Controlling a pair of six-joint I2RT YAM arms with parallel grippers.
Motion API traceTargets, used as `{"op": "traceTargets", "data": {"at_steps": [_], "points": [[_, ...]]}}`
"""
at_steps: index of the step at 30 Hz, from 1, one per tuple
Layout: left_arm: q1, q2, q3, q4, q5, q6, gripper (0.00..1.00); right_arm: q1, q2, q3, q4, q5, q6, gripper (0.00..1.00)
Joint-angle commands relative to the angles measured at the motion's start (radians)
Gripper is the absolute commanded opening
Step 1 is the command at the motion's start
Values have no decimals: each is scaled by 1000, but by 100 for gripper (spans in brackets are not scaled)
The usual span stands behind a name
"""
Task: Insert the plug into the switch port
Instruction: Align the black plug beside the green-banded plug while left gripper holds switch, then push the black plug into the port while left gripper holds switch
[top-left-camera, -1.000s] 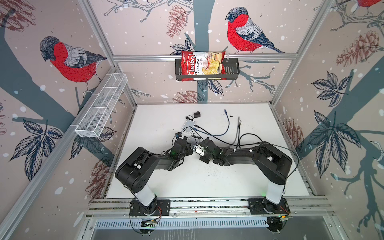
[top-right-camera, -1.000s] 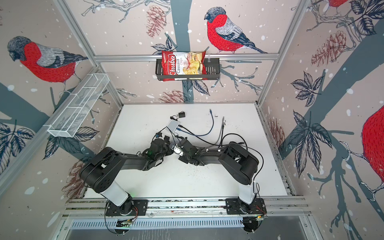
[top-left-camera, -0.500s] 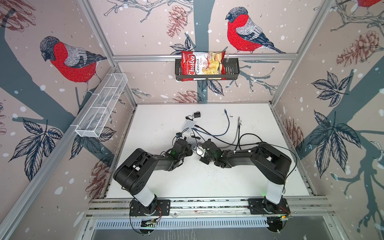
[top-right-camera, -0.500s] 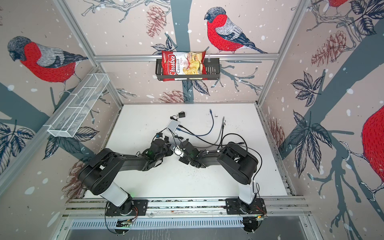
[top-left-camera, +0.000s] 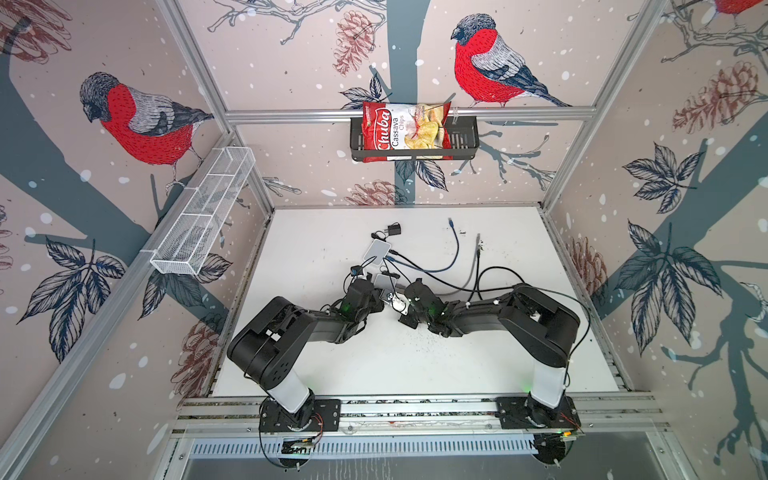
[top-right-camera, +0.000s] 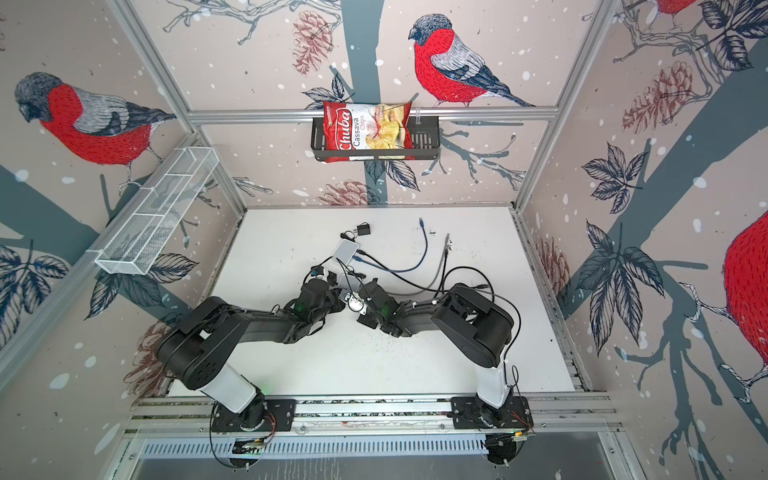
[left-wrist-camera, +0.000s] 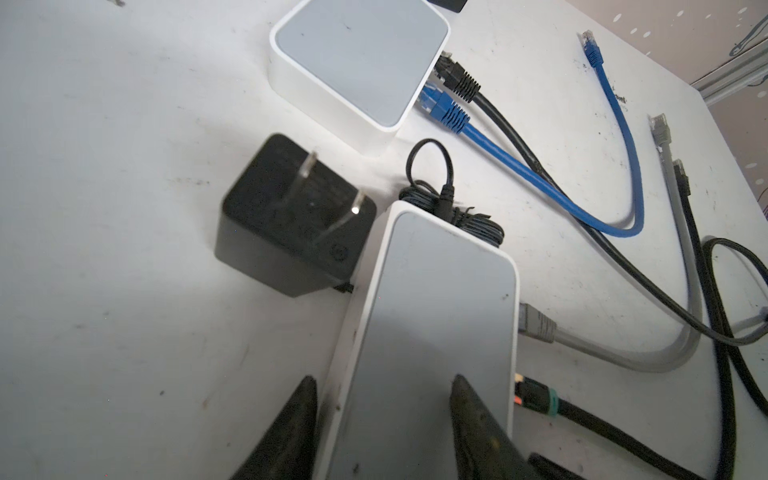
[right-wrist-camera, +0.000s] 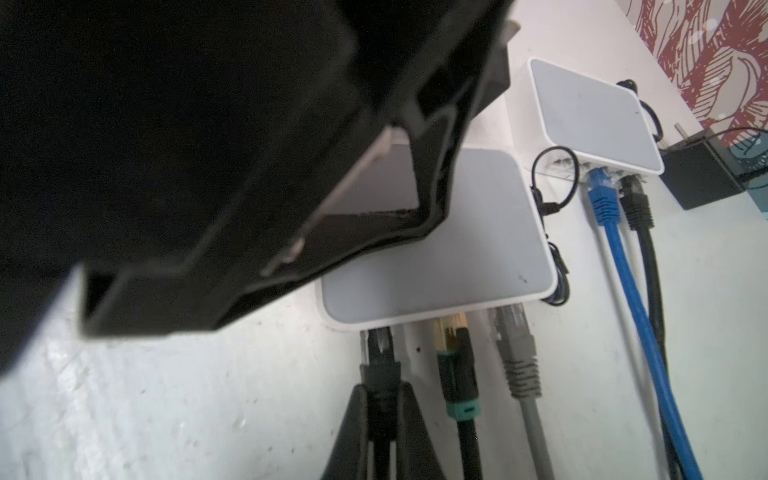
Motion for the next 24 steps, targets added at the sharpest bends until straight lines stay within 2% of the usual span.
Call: {"op": "traceTargets", "data": {"at_steps": [1, 5, 9, 10, 11, 12, 16, 24], "points": [[-109, -30, 39, 82, 543, 74, 52, 40, -5, 14, 252, -260, -127, 1], [-98, -65, 69, -17, 495, 110, 58, 30, -48, -36, 182, -212, -73, 1], [-78, -95, 87, -64, 466, 132, 70, 27, -76, -53, 84, -156, -47, 3], [-68, -103, 86, -68, 460, 135, 75, 27, -81, -63, 74, -149, -46, 3], [-58, -114, 86, -68, 457, 137, 95, 27, -86, -75, 71, -148, -46, 4], [-47, -122, 86, -71, 454, 139, 98, 27, -89, -86, 74, -148, -47, 5], [0, -171, 99, -110, 430, 159, 98, 24, -99, -121, 84, -140, -40, 9], [43, -251, 145, -249, 284, 222, 98, 8, -101, -118, 46, -153, -40, 16]]}}
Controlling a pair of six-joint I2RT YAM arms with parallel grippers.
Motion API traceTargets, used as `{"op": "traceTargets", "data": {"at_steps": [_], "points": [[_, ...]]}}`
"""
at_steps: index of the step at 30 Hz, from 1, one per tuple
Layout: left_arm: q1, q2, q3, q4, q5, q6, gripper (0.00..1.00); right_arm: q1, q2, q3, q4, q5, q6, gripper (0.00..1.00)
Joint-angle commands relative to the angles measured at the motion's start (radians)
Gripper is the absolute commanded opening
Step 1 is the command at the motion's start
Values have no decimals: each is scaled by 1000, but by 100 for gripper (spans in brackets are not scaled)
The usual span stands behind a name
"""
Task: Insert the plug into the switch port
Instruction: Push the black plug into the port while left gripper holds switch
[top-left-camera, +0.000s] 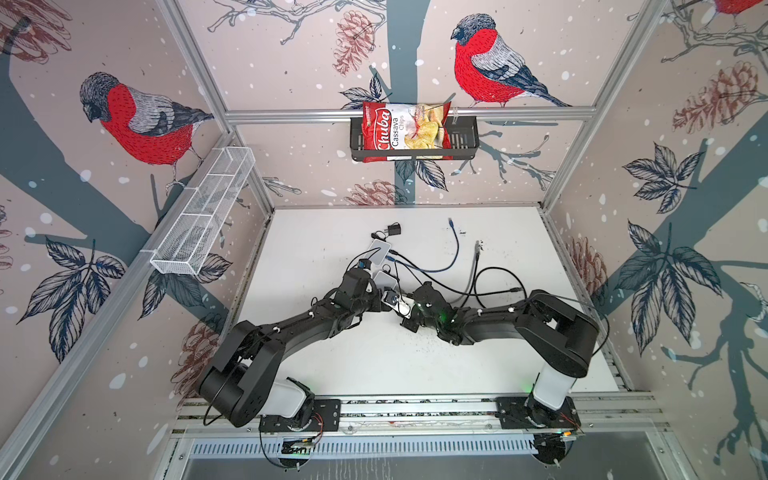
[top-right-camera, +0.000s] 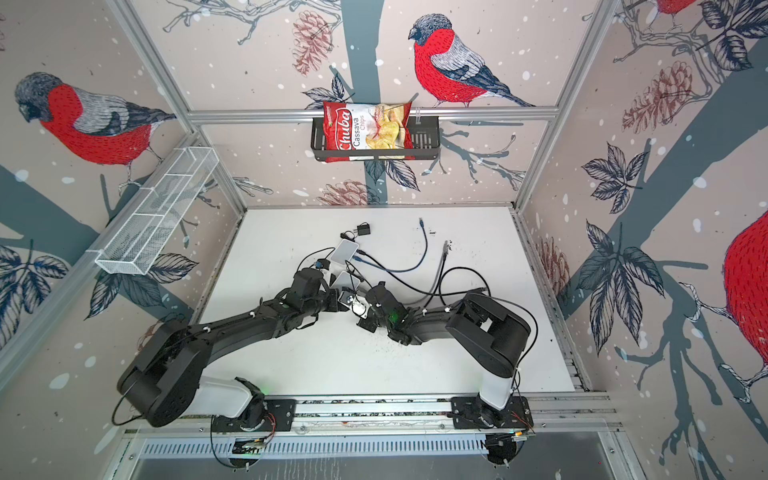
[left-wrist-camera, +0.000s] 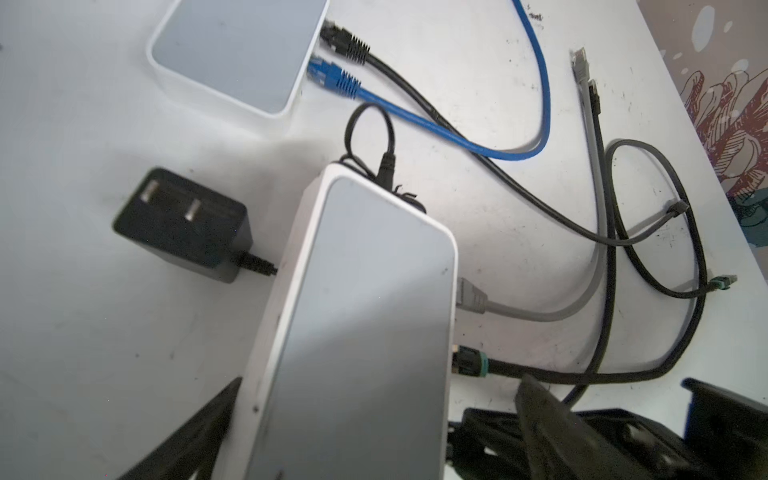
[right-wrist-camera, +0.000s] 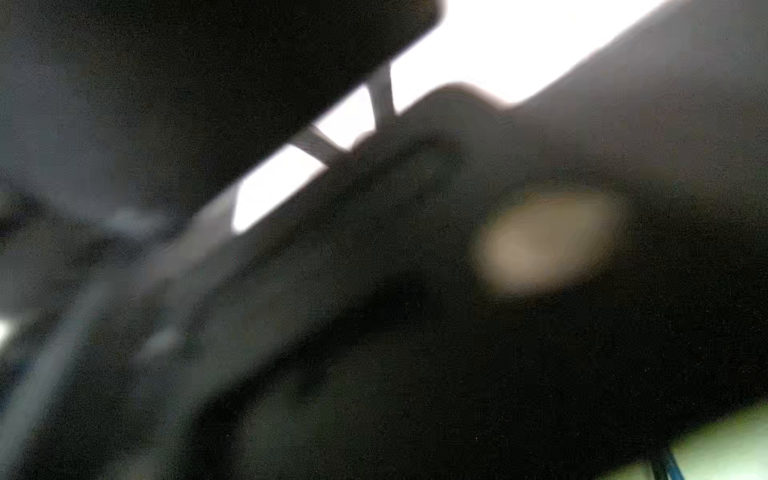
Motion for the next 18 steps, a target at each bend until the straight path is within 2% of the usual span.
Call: {"op": "traceTargets", "data": {"at_steps": [1, 5, 8, 13, 18], "points": [[5, -31, 26, 126, 86, 34, 98, 0, 12, 2, -106, -71, -59, 16], [8, -33, 18, 98, 66, 36, 98, -3, 21, 1, -119, -76, -62, 16], [8, -15, 13, 87, 98, 35, 98, -4, 26, -3, -111, -77, -55, 16], [5, 4, -79, 216, 156, -31, 98, -3, 29, -13, -94, -78, -48, 10], [3, -20, -135, 234, 114, -54, 98, -5, 25, -25, -79, -70, -46, 7]]}}
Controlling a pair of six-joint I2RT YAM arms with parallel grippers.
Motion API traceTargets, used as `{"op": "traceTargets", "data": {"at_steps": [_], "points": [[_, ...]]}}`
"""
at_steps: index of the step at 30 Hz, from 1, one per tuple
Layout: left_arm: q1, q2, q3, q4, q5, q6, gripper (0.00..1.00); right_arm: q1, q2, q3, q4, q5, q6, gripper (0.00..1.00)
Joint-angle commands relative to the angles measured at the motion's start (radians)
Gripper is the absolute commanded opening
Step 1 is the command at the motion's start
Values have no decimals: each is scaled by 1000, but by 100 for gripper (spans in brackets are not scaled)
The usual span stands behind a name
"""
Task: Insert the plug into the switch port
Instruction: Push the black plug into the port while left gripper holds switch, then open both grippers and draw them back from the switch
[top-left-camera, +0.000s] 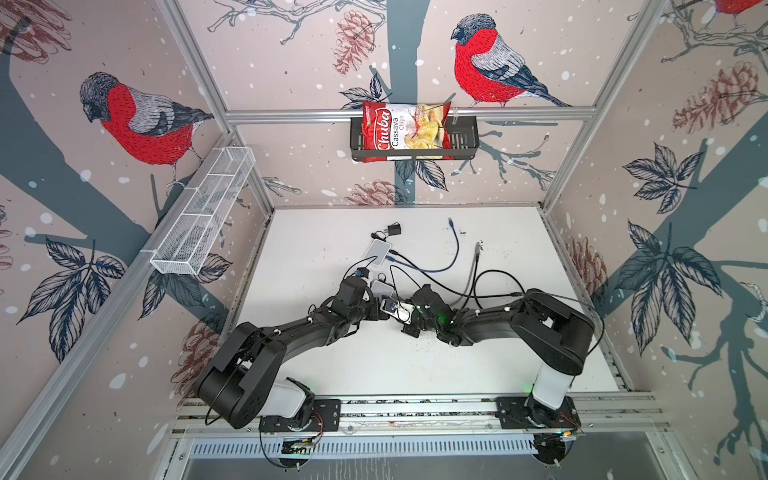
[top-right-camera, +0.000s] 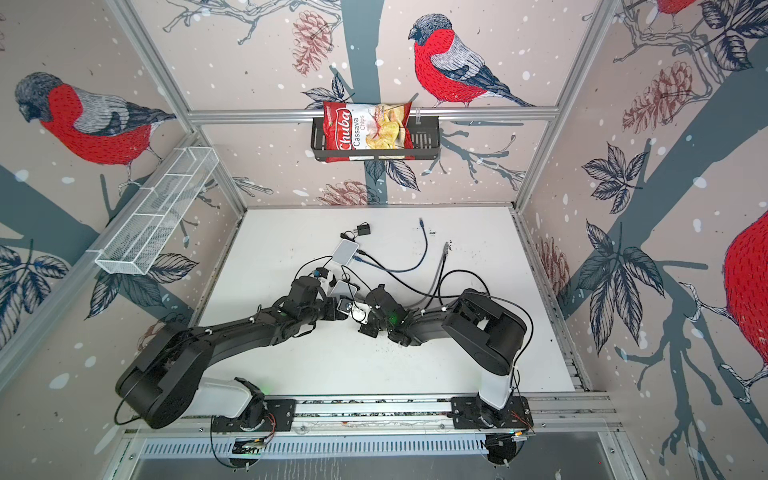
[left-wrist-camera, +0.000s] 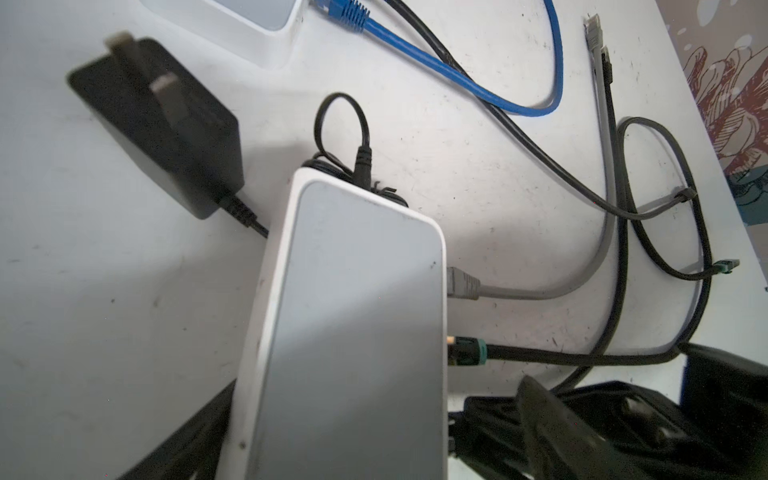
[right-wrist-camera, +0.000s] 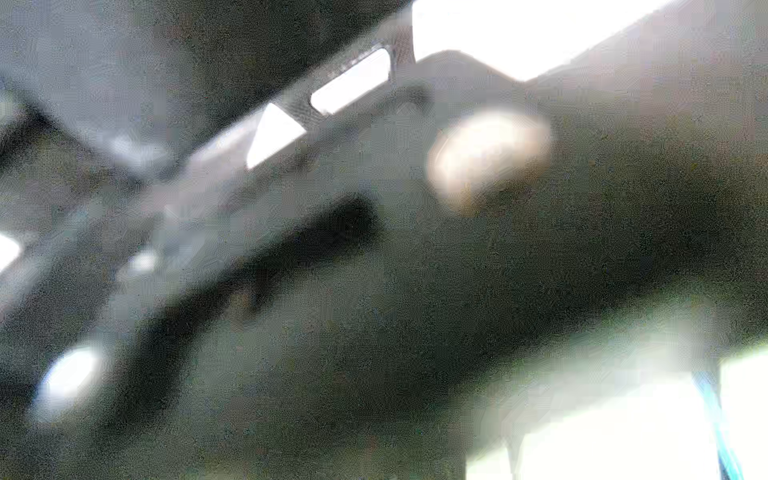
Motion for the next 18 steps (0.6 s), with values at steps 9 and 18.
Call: {"op": "traceTargets", "data": {"at_steps": [9, 18], "points": [[-4, -128, -13, -58, -342, -117, 98, -6, 6, -11, -56, 0, 6, 6], [6, -227, -1, -138, -570, -126, 98, -6, 22, 12, -106, -12, 14, 27]]}}
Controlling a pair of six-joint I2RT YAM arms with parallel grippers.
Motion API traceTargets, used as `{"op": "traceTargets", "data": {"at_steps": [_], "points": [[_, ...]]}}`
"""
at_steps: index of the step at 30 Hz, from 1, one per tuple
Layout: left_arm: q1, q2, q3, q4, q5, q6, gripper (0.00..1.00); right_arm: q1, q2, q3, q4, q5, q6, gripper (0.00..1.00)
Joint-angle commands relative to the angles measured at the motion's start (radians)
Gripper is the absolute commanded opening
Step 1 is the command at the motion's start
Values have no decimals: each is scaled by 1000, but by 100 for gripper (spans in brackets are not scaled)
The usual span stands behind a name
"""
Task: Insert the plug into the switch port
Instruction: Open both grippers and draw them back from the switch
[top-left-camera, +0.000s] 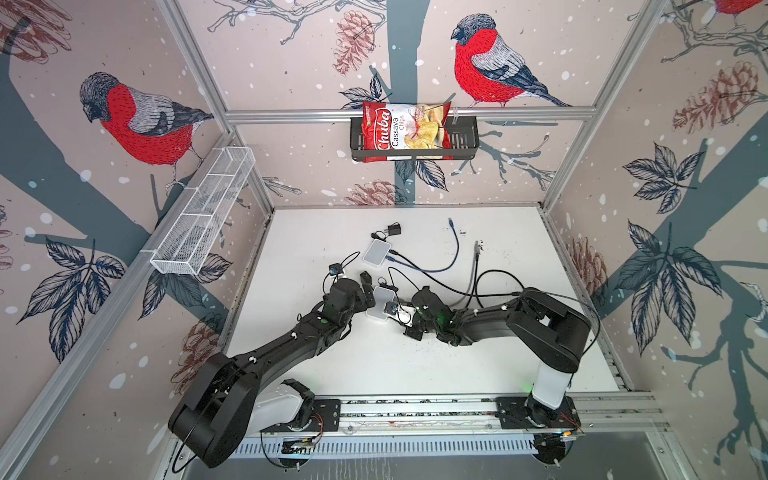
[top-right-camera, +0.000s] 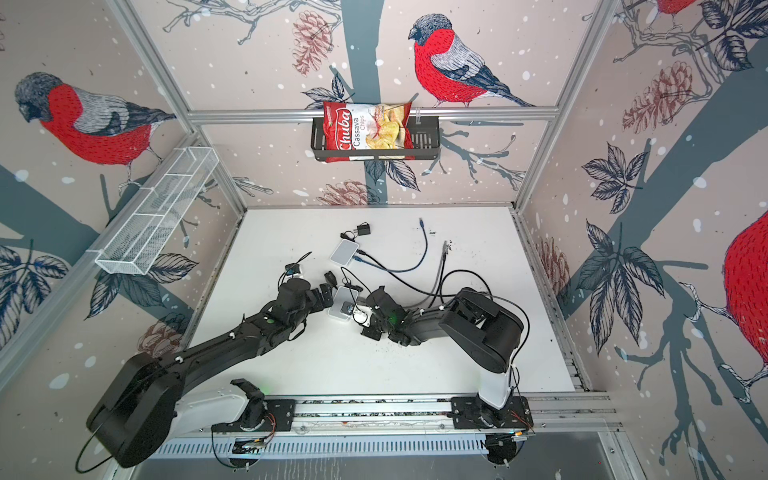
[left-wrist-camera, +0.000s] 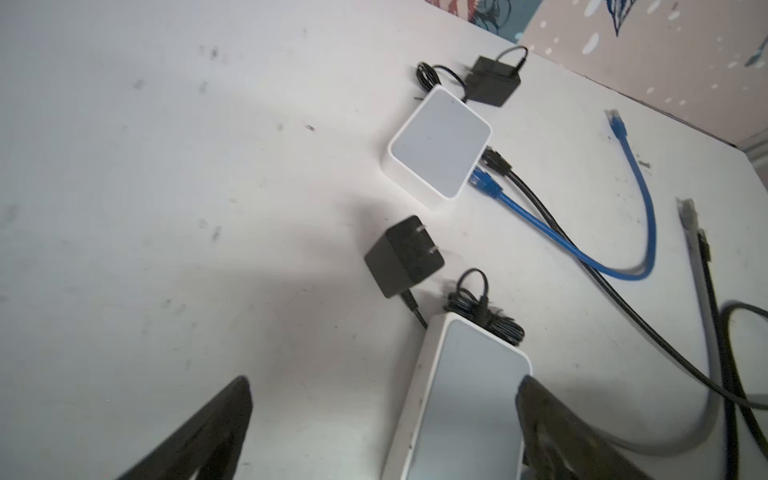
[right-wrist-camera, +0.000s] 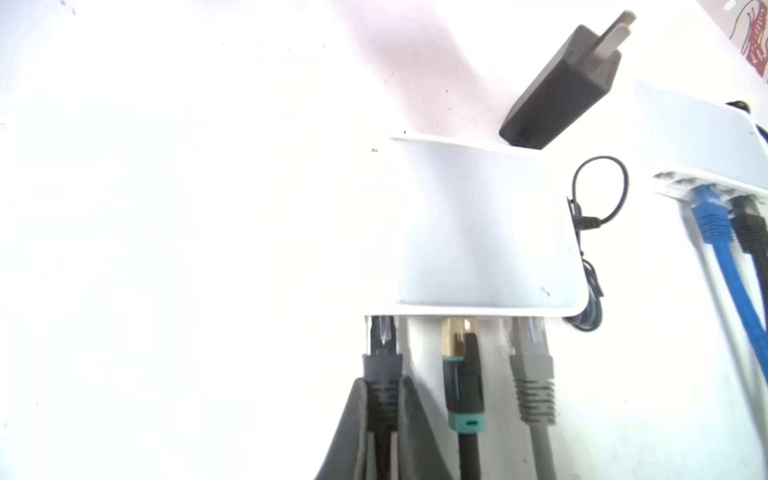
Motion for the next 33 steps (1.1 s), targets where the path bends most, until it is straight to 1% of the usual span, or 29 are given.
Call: {"op": "traceTargets", "data": {"at_steps": [1, 2, 3, 4, 5, 9, 13, 16, 20, 23, 25, 26, 28, 30, 33], "points": [[8, -28, 17, -30, -98, 10, 98, 1, -8, 2, -54, -7, 5, 30], [11, -36, 22, -41, -104, 17, 98, 0, -22, -1, -59, -9, 6, 35], [15, -46, 29, -53, -110, 27, 98, -3, -43, -7, -61, -15, 15, 42], [20, -58, 34, -64, -117, 36, 98, -11, -70, -13, -62, -32, 25, 62], [27, -70, 38, -72, -120, 42, 98, -19, -95, -16, -62, -41, 37, 100], [66, -122, 47, -99, -148, 81, 98, -66, -236, -29, -50, -85, 89, 99], [139, -173, 60, -127, -166, 124, 98, -153, -373, -23, -61, -81, 172, 99], [198, -204, 47, -116, -199, 165, 98, -264, -442, -30, -86, -8, 246, 99], [265, -222, 7, -71, -280, 210, 98, -438, -522, -91, -83, 104, 287, 100], [311, -215, -31, -3, -311, 255, 98, -570, -571, -154, -51, 203, 302, 100], [326, -196, -80, 110, -333, 313, 98, -662, -603, -208, 5, 237, 327, 99], [329, -188, -101, 168, -335, 343, 98, -698, -601, -226, 38, 228, 334, 99], [334, -162, -177, 347, -298, 436, 98, -765, -581, -279, 115, 198, 355, 99], [335, -124, -252, 528, -279, 501, 98, -807, -532, -331, 205, 165, 366, 100], [341, -68, -332, 721, -261, 528, 98, -826, -482, -408, 376, 161, 366, 99]]}}
